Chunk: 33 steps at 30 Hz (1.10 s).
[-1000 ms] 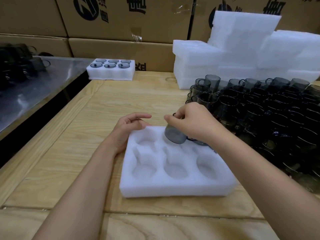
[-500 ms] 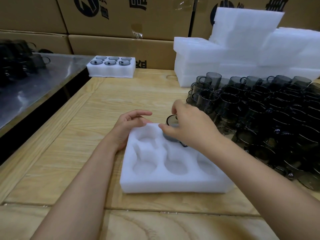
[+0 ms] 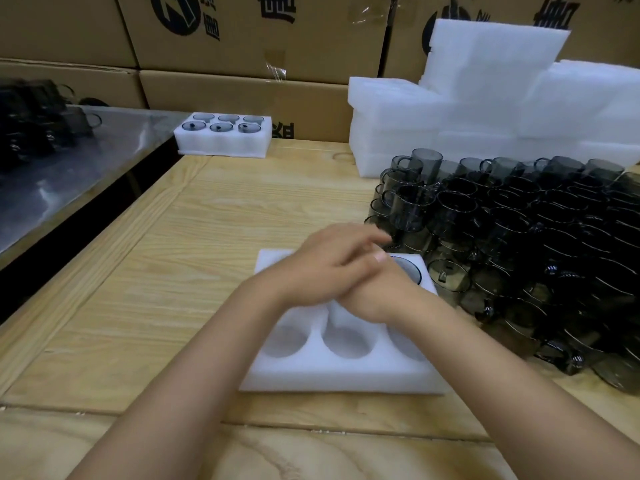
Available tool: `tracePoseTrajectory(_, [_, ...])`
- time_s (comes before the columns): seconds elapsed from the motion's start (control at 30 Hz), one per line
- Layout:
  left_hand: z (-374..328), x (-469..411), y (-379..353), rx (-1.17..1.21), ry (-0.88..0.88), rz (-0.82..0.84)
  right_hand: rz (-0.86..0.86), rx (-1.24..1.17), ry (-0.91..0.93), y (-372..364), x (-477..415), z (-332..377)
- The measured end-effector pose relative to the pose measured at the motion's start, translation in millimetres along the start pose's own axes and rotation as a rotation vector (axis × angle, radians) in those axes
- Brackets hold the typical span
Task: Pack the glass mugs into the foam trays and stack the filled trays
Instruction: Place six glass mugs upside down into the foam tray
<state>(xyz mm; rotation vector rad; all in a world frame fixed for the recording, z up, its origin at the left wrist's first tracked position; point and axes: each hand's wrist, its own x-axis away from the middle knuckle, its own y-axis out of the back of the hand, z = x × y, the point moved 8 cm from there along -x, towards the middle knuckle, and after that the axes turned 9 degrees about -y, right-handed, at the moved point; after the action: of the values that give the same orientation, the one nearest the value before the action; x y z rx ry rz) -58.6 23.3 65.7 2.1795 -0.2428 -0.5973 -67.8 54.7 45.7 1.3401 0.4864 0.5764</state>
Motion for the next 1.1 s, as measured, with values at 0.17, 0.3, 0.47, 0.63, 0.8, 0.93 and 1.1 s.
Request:
tracePoseTrajectory(0.17, [19.8, 3.0, -17.6, -0.079, 0.106, 0.138, 0.111, 0.033, 0.021, -9.8, -3.2, -0.6])
tracePoseTrajectory(0.3, [11.5, 1.2, -13.3, 0.046, 0.041, 0.054, 0.062, 0.008, 0.03, -7.4, -5.5, -0.3])
tracePoseTrajectory(0.47, [33.1, 20.1, 49.3, 0.493, 0.029, -0.567, -0.221, -0.512, -0.079, 28.9, -2.2, -24.5])
tracePoseTrajectory(0.63, [87.3, 49.0, 66.7, 0.79, 0.192, -0.849, -0.742, 0.16, -0.431, 88.4, 2.2, -87.3])
tracePoseTrajectory(0.8, [108.9, 53.5, 40.7, 0.851, 0.317, -0.767, -0.46, 0.425, -0.501, 66.2, -22.6, -103.5])
tracePoseTrajectory(0.93, [117.0, 56.7, 30.8, 1.014, 0.368, -0.742, -0.462, 0.317, -0.44, 66.0, -24.2, -96.0])
tracePoseTrajectory(1.1, [117.8, 57.7, 31.1, 1.049, 0.349, -0.695, -0.567, -0.046, -0.089, 86.9, -5.2, -48.1])
